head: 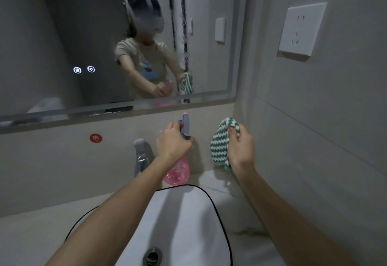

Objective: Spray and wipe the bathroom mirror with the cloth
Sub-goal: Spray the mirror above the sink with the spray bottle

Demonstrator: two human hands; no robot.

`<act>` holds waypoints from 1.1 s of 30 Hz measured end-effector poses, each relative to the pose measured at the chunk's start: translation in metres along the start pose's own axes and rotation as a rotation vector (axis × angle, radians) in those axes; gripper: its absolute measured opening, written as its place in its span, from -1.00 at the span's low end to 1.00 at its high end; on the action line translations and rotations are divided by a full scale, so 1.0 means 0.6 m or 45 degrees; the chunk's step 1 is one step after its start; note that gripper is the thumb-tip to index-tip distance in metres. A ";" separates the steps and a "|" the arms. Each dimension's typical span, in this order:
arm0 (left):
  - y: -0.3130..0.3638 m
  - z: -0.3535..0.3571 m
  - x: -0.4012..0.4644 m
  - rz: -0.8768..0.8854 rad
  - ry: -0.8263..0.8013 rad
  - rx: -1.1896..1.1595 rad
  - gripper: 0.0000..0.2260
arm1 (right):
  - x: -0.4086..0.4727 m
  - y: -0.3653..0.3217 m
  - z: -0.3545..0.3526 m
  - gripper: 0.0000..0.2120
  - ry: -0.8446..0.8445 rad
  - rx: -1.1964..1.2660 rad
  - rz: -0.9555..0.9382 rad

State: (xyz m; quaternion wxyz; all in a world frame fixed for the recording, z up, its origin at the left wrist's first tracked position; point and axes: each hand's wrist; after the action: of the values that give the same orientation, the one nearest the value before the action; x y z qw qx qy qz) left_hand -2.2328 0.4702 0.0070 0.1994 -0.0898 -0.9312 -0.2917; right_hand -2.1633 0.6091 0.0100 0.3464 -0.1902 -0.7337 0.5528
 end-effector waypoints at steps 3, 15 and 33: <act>-0.031 -0.021 0.002 -0.039 0.062 -0.048 -0.77 | -0.009 -0.012 0.022 -0.79 -0.085 0.019 -0.031; -0.187 -0.204 -0.063 -0.367 0.384 0.138 -0.85 | -0.130 -0.085 0.202 -0.79 -0.656 0.184 -0.064; -0.513 -0.474 -0.099 -0.374 0.537 0.021 -0.79 | -0.419 -0.245 0.486 -0.82 -0.542 0.390 0.019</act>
State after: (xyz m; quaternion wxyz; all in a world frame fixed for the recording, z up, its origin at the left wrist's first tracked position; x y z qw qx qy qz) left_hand -2.1757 0.0517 0.0391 0.3454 0.1108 -0.8744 -0.3223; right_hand -2.1843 0.1981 0.0302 0.2048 -0.0204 -0.6965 0.6874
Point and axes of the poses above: each hand's wrist, its own x-axis towards the middle knuckle, its own z-axis out of the palm, y = z × x, and after that the axes turned 4 degrees about y, right-handed
